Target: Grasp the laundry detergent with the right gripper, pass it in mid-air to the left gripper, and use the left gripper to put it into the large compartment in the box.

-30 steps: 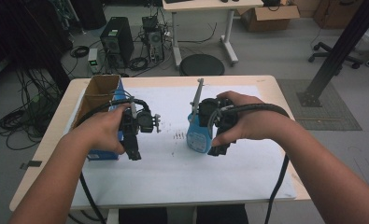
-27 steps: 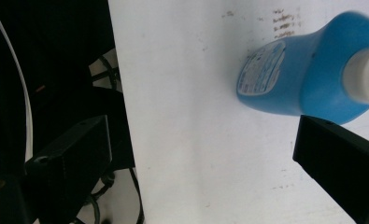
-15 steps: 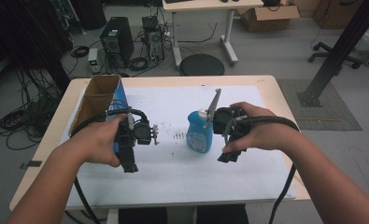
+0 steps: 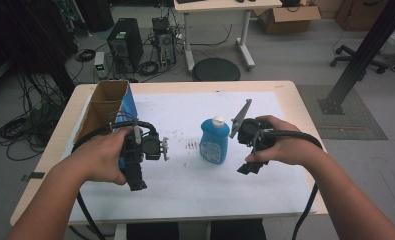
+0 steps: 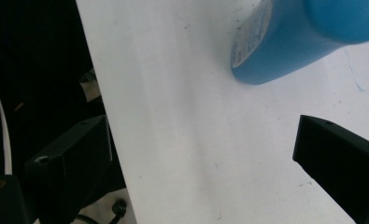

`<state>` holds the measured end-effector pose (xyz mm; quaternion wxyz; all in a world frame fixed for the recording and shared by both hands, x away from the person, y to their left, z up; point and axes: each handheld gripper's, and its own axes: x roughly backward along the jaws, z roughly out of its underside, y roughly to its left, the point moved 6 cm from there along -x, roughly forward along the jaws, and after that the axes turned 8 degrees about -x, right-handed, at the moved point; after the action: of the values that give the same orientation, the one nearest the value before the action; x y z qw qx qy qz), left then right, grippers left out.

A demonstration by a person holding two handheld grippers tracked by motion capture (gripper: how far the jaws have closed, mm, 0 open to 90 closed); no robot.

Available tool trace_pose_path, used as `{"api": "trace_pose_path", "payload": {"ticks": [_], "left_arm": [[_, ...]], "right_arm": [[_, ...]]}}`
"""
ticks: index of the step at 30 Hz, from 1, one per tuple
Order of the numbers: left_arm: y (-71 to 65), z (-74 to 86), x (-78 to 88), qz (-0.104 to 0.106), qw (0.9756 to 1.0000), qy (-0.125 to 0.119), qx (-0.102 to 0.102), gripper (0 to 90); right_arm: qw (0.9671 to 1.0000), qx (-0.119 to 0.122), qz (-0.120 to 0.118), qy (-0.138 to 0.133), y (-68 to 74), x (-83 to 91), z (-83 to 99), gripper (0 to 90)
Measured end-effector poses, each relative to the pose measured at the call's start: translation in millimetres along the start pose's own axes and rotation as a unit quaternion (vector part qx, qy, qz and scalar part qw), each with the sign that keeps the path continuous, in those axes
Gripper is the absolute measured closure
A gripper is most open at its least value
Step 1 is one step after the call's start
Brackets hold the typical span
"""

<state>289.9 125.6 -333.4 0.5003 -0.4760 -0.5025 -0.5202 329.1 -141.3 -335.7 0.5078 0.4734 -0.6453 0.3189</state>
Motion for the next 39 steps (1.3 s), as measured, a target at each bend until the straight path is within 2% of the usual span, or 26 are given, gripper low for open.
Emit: {"api": "trace_pose_path", "payload": {"ticks": [6, 20, 21, 26, 29, 32, 35, 39], "left_arm": [[-0.9, 1.3, 1.7, -0.005, 1.0, 0.003, -0.001, 0.2], [-3.7, 5.5, 0.7, -0.005, 1.0, 0.004, 0.001, 0.2], [-3.8, 5.4, 0.2, -0.005, 1.0, 0.004, 0.001, 0.2], [-4.6, 5.7, -0.8, -0.008, 0.9999, 0.01, 0.0, 0.2], [-5.0, 6.2, -0.9, -0.009, 0.9999, 0.013, 0.0, 0.2], [-5.9, 7.6, -0.3, -0.01, 0.9999, 0.014, 0.0, 0.2], [-6.4, 8.4, -0.5, -0.011, 0.9998, 0.017, 0.001, 0.2], [-6.9, 7.4, 0.3, -0.011, 0.9998, 0.017, -0.001, 0.2]], "right_arm": [[0.9996, -0.021, -0.001, -0.018, -10.3, -6.6, 6.0, 4.4], [0.9976, -0.049, -0.006, -0.049, -25.6, -28.1, 9.4, 4.5], [0.9965, -0.058, -0.006, -0.06, -29.0, -31.5, 9.5, 4.4], [0.9948, -0.072, -0.01, -0.071, -34.7, -39.6, 10.4, 4.2], [0.9941, -0.077, -0.01, -0.076, -37.6, -43.4, 10.7, 4.2], [0.9919, -0.087, -0.011, -0.092, -42.4, -50.4, 10.7, 4.1], [0.9908, -0.091, -0.023, -0.097, -43.4, -56.2, 10.9, 4.2], [0.9889, -0.098, -0.023, -0.109, -46.2, -61.9, 9.3, 4.1]]}}
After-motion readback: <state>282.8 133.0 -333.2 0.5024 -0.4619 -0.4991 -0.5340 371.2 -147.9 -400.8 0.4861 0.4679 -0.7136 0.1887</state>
